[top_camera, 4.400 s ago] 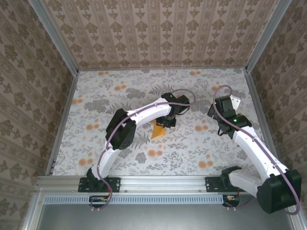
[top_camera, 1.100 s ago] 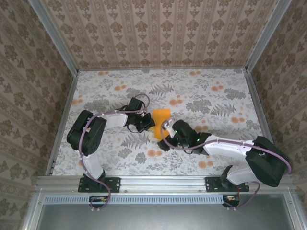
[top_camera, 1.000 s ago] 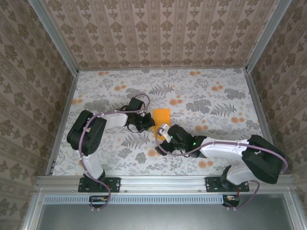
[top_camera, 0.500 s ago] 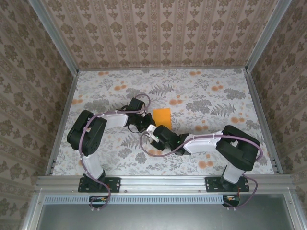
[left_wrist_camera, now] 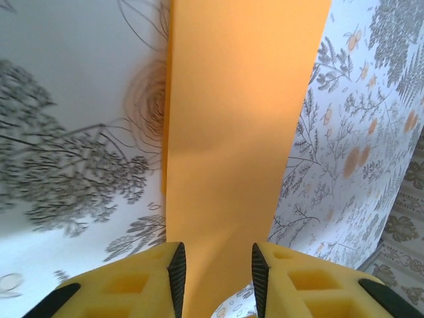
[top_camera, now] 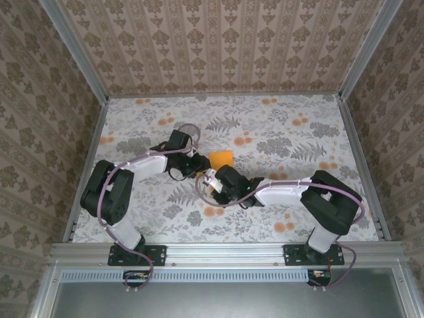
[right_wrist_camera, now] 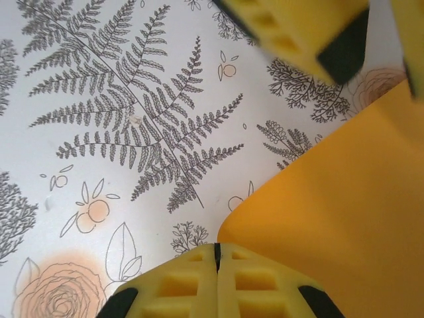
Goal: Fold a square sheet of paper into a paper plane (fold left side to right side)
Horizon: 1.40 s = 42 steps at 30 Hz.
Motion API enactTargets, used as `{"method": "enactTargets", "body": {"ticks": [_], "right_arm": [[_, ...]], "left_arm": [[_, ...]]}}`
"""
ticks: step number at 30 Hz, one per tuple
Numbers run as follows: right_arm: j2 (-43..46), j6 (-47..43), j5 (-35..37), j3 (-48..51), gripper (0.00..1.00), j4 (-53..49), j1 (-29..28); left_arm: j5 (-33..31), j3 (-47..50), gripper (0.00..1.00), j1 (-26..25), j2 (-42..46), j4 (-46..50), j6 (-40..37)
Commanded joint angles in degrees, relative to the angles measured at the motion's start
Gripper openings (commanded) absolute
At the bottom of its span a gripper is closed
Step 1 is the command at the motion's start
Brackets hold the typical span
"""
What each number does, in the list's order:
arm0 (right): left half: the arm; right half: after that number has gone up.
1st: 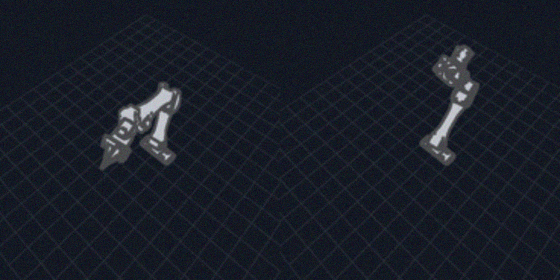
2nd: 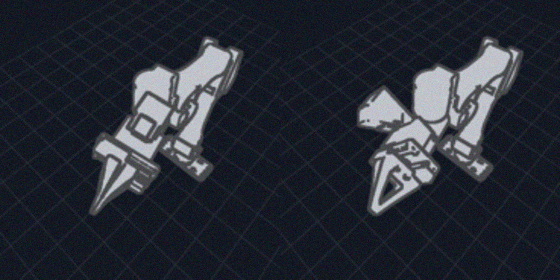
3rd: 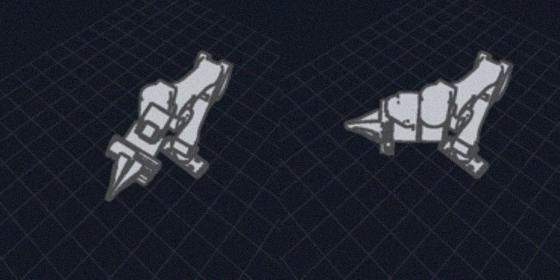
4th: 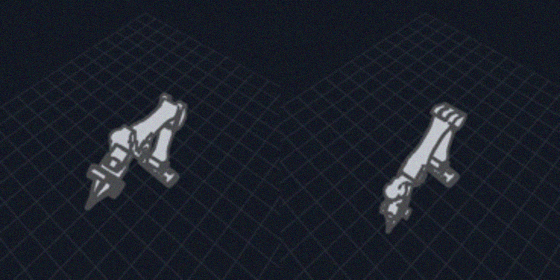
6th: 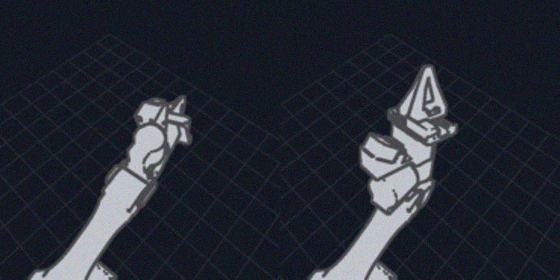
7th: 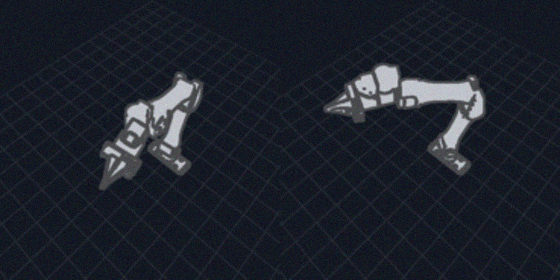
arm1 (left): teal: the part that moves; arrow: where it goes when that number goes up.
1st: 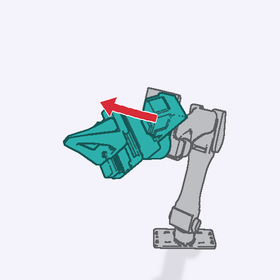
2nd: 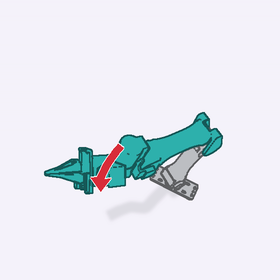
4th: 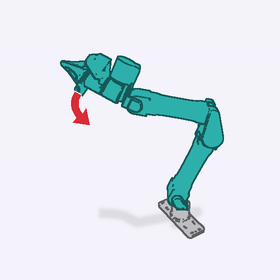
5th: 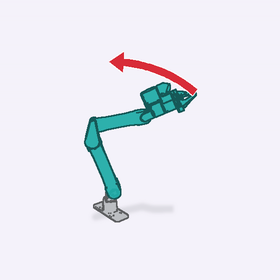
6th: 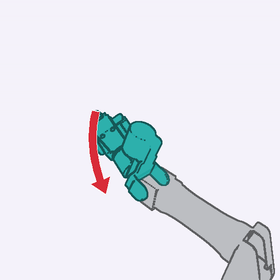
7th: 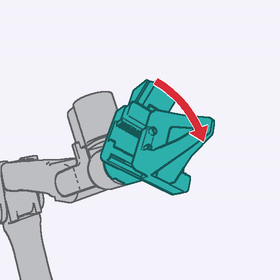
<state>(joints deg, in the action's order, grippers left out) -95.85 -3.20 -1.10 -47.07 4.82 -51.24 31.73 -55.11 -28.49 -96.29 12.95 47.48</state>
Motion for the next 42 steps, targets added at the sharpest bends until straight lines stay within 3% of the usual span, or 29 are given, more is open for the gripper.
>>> {"method": "enactTargets", "body": {"ticks": [1, 7, 13, 19, 29, 42], "right_arm": [[1.3, 4.1, -9.2, -2.1, 0.0, -3.2, 2.1], [0.3, 8.1, -13.8, -2.8, 0.0, -2.8, 5.0], [-0.9, 10.9, -17.2, -2.9, 0.0, -1.8, 6.9], [-2.1, 13.6, -21.4, -3.2, 0.0, -0.6, 8.6], [-2.4, 17.3, -25.0, -2.0, 0.0, 0.4, 13.9], [-5.9, 19.4, -21.8, -5.2, 0.0, -3.0, 19.6]], "left_arm": [[0.8, -4.1, 0.29, 1.5, 0.5, 5.6, -6.8], [4.7, -14.8, 0.16, 1.4, -9.3, 7.0, -12.6], [9.5, -25.0, 0.13, -0.5, -20.1, 8.7, -15.5], [8.8, -30.8, 0.09, -2.3, -26.9, 12.3, -18.4], [7.1, -31.3, 0.06, -2.7, -30.5, 14.2, -20.4], [6.4, -31.8, 0.04, -3.2, -30.9, 15.0, -21.0]]}}
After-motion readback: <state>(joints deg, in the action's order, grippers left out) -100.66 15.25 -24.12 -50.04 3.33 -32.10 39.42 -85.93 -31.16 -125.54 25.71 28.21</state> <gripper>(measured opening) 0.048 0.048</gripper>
